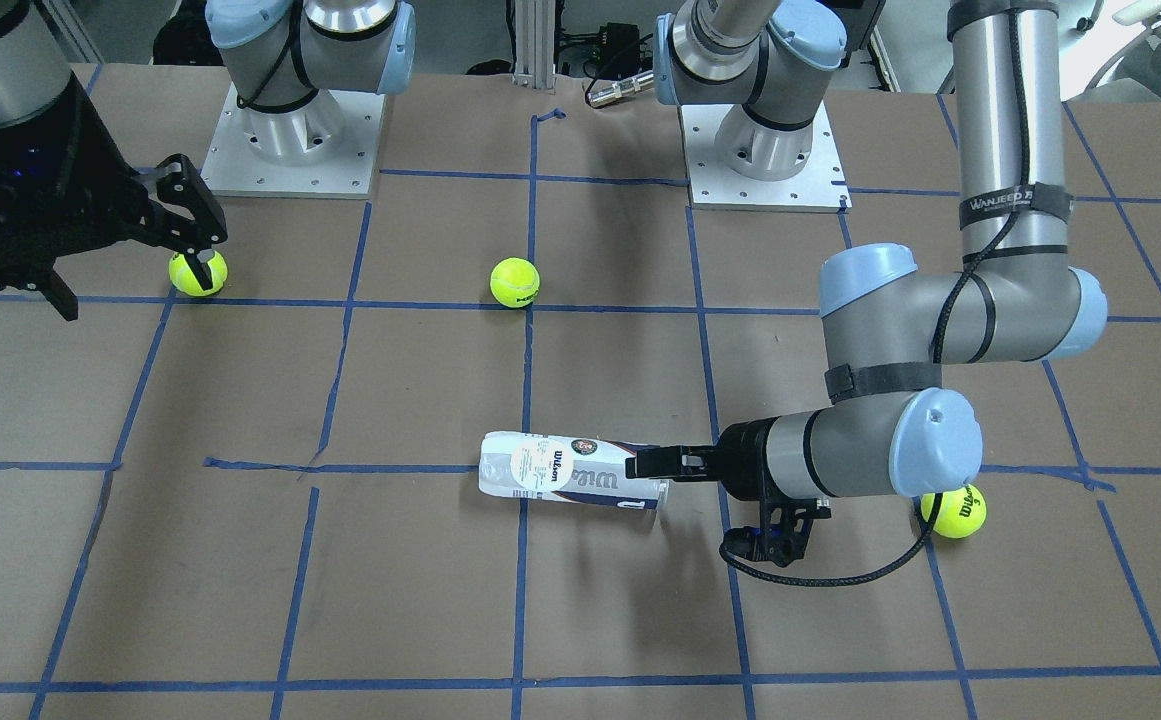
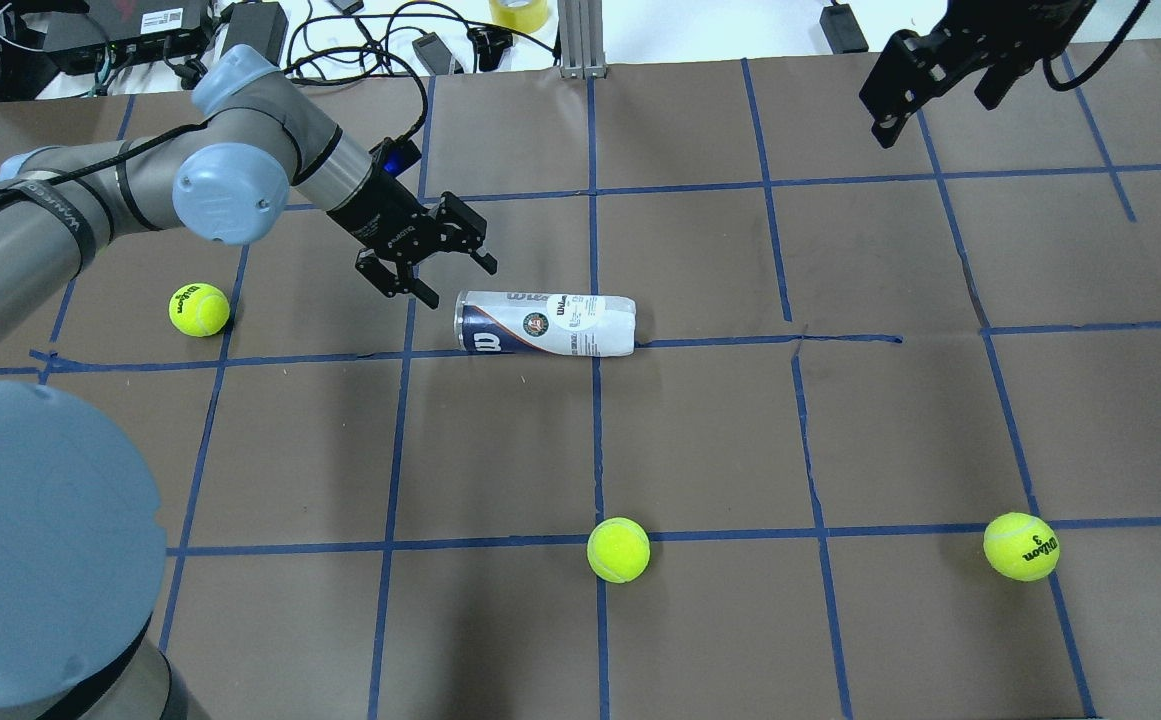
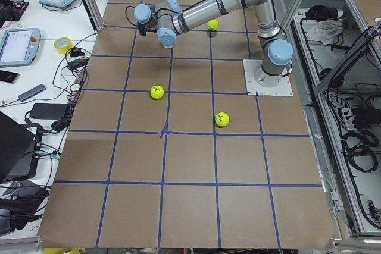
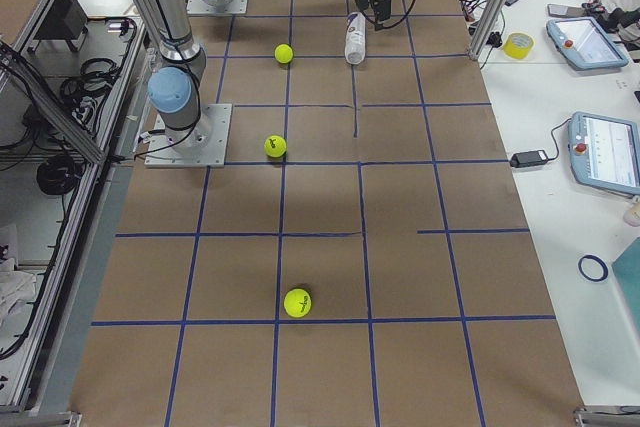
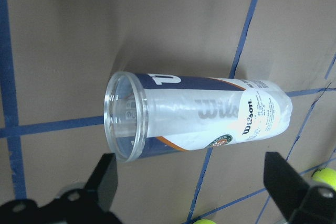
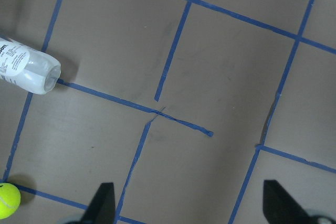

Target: Lift up tennis ball bucket

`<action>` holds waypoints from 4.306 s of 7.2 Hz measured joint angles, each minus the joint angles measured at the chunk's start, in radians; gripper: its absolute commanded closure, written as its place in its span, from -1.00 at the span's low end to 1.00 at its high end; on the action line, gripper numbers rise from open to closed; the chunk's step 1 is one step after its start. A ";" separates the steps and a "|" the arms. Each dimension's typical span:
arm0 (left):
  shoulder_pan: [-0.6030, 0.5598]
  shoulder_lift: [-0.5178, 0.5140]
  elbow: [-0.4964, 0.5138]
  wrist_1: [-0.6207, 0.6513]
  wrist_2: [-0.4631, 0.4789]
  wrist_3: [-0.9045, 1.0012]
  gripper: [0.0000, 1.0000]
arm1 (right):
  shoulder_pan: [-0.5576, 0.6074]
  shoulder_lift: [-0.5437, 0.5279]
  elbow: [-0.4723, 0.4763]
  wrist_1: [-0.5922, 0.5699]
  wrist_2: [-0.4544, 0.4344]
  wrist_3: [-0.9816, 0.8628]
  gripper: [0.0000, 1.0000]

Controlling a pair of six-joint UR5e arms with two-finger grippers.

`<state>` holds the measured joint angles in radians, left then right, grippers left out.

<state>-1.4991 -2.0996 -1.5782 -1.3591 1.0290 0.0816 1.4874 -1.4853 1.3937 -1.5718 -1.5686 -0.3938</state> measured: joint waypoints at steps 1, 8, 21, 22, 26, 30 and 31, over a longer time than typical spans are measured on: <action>0.000 -0.014 -0.007 0.017 -0.002 0.031 -1.00 | -0.018 -0.004 0.003 0.004 0.005 0.030 -1.00; -0.011 0.022 -0.041 0.029 -0.133 -0.011 1.00 | 0.112 -0.060 0.049 0.016 -0.060 0.340 -1.00; -0.283 0.140 0.209 0.188 0.499 -0.216 1.00 | 0.117 -0.056 0.071 0.015 -0.126 0.356 -1.00; -0.317 0.097 0.232 0.206 0.570 -0.189 1.00 | 0.117 -0.056 0.071 0.015 -0.126 0.358 -1.00; -0.378 0.030 0.257 0.210 0.683 -0.146 1.00 | 0.114 -0.056 0.071 0.016 -0.119 0.362 -1.00; -0.394 0.044 0.211 0.208 0.688 -0.169 -1.00 | 0.115 -0.057 0.071 0.017 -0.112 0.362 -1.00; -0.395 0.056 0.211 0.206 0.689 -0.170 -1.00 | 0.116 -0.057 0.071 0.016 -0.109 0.363 -1.00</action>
<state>-1.8939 -2.0437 -1.3676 -1.1535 1.7175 -0.0881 1.6030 -1.5420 1.4649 -1.5553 -1.6774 -0.0311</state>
